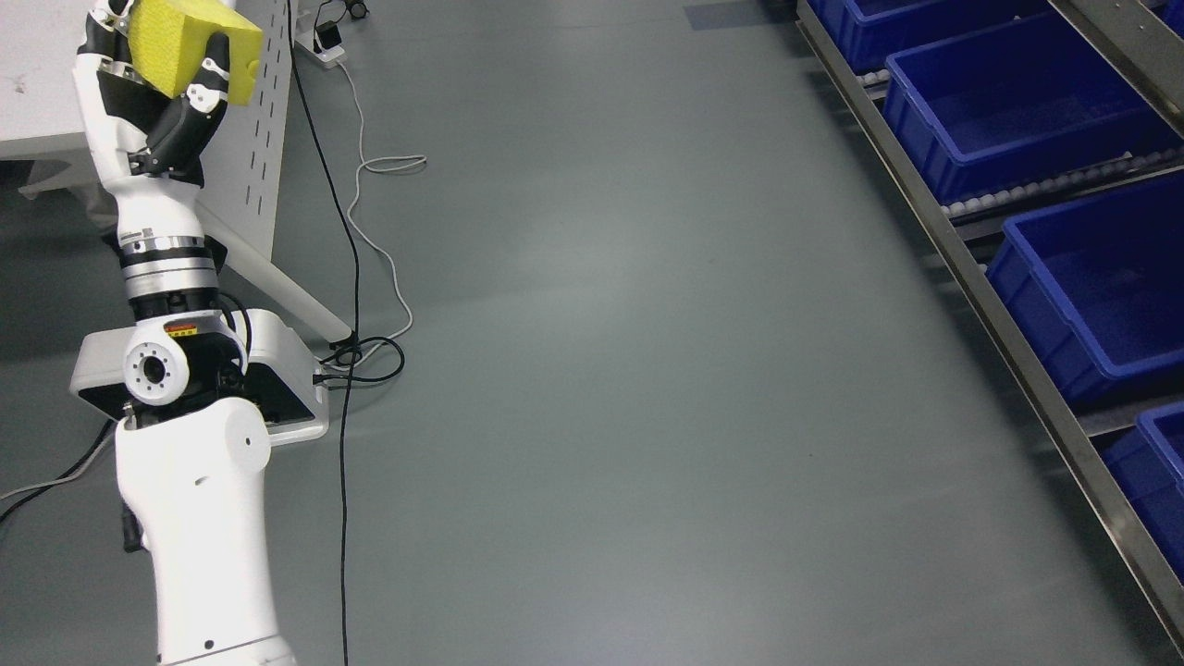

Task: Move yellow foam block to right shelf middle
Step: 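Hold the cube raised in the left hand while turning toward the blue bin shelf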

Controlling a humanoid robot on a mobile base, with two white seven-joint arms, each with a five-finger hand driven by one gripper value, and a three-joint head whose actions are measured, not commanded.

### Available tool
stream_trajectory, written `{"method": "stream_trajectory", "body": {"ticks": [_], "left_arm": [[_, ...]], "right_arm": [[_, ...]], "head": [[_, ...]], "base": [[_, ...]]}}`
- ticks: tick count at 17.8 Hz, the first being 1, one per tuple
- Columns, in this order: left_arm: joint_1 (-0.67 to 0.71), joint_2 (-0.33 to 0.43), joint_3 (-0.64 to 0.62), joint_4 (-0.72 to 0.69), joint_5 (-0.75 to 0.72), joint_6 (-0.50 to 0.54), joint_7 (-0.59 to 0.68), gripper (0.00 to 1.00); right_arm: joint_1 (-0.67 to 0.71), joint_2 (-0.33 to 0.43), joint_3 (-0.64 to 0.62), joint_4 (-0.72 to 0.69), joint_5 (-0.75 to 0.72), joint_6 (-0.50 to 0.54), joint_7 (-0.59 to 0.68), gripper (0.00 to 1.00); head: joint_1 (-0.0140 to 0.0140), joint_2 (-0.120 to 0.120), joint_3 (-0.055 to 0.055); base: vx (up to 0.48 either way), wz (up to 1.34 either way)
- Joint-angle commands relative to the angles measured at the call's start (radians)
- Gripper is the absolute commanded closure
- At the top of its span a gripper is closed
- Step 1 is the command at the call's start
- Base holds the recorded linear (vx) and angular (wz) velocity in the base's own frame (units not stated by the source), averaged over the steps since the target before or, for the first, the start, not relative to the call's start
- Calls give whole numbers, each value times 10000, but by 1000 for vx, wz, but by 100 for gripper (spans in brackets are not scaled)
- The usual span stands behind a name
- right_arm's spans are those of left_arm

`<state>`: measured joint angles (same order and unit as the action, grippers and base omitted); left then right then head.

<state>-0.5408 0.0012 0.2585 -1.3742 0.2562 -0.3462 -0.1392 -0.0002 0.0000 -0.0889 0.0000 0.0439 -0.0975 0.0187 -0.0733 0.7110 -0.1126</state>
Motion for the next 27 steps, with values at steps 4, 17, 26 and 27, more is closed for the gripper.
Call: {"method": "stream_trajectory", "body": {"ticks": [4, 17, 26, 27], "left_arm": [[54, 162, -54, -110, 0, -81, -4, 63], [54, 162, -39, -125, 0, -97, -4, 63], [85, 162, -69, -125, 0, -97, -111, 62], [85, 162, -84, -125, 0, -97, -111, 62]], "right_arm": [[-14, -175, 0, -175, -439, 8, -3, 0], [-14, -175, 0, -175, -439, 8, -3, 0], [-14, -175, 0, -175, -439, 8, -3, 0], [-14, -175, 0, -175, -439, 8, -3, 0]], "head": [[0, 0, 0], [0, 0, 0], [0, 0, 0], [0, 0, 0]], "base": [[249, 61], [335, -126], [441, -92], [471, -156]]}}
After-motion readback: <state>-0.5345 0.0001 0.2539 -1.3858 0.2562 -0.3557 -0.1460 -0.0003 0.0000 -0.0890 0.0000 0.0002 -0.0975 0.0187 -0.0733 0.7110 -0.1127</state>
